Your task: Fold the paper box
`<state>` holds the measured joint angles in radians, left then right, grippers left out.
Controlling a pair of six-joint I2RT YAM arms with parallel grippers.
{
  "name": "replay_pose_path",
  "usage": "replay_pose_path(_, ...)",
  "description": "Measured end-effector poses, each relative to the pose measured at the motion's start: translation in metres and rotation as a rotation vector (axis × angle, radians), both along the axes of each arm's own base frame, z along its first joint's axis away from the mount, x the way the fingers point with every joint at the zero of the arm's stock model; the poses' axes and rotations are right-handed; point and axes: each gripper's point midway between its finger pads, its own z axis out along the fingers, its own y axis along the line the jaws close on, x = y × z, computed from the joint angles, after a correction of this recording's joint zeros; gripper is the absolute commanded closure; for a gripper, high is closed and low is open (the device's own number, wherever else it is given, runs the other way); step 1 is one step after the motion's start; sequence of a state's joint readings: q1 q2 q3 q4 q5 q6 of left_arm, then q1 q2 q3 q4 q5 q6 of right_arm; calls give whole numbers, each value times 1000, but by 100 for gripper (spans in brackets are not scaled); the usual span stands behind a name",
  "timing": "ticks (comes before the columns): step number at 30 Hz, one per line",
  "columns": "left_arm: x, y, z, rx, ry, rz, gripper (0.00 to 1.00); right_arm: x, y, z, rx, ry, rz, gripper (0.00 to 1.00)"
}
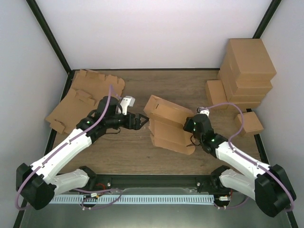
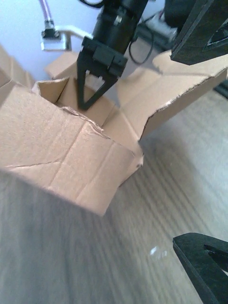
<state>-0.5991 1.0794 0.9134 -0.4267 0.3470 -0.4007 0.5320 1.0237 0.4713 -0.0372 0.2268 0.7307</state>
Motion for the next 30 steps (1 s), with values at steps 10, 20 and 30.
replay_pose_path(10,-54,-67,-14,-85,170,-197,4,1,2,5,53,-106,9,99)
replay_pose_path(20,-27,-43,-51,8,220,96,60,10,6,8,56,-131,14,99)
replay_pose_path(30,-7,-46,-46,4,179,177,96,21,3,-11,1,-46,-41,99)
